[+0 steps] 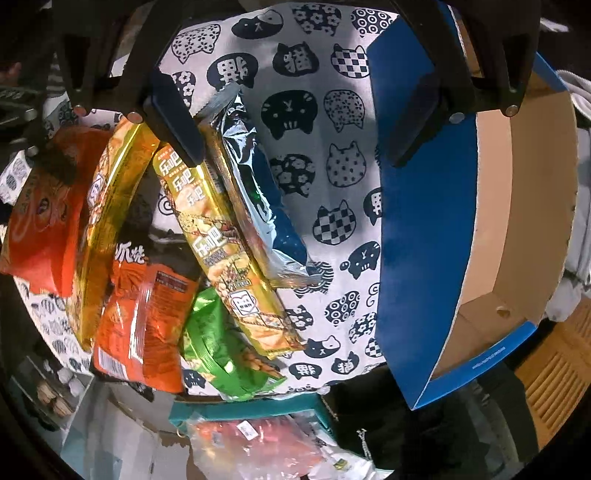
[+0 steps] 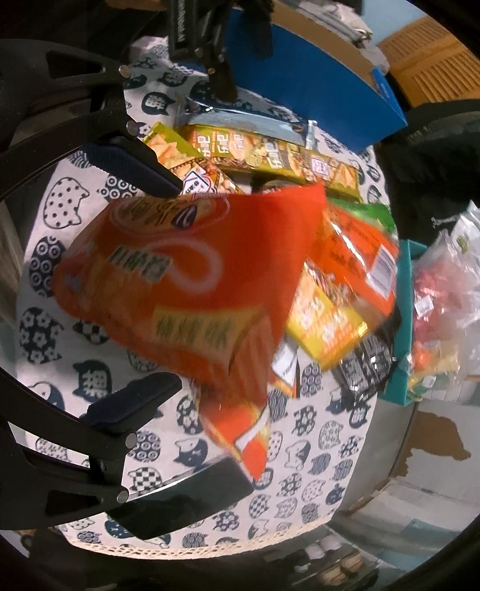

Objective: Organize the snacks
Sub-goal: 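Grasp the large orange bag with the right tool while the left tool reaches toward the silver foil bar, then grasp and lift the silver foil bar with the left tool while the right tool holds the orange bag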

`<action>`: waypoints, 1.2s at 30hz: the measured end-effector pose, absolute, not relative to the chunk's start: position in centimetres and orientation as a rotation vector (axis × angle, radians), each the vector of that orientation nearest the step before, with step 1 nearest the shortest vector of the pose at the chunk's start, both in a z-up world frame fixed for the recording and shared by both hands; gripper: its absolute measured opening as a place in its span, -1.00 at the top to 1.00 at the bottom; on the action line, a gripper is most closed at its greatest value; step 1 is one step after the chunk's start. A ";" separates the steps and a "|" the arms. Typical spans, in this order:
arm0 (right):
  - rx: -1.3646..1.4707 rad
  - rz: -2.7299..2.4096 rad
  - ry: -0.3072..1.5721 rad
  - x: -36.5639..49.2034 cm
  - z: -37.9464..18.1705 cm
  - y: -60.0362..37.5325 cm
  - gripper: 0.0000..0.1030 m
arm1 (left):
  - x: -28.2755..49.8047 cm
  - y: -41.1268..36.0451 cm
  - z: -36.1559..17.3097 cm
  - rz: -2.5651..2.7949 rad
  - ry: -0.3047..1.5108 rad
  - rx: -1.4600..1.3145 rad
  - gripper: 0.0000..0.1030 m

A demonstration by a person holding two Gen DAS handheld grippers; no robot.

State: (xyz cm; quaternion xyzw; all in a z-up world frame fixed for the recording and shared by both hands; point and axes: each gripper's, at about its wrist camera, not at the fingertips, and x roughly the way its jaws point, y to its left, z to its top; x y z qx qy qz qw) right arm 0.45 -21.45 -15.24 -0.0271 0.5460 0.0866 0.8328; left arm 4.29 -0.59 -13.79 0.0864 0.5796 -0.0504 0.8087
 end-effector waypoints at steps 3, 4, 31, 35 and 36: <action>-0.095 0.187 1.165 0.6 -16.0 -20.7 -0.82 | 4.3 0.0 -13.1 -0.147 1.237 0.092 -0.94; -0.100 0.191 1.165 0.6 -16.1 -20.7 -0.77 | 4.1 -0.3 -12.9 -0.160 1.237 0.074 -0.93; -0.107 0.234 1.047 1.0 -12.6 -22.0 0.31 | 7.1 -0.7 -16.9 -0.193 1.336 -0.121 0.19; -0.094 0.236 1.057 1.0 -12.8 -22.1 0.31 | 6.5 0.0 -16.6 -0.189 1.336 -0.107 0.19; -0.092 0.238 1.059 1.0 -12.9 -22.1 0.30 | 6.5 0.0 -16.6 -0.176 1.334 -0.095 0.20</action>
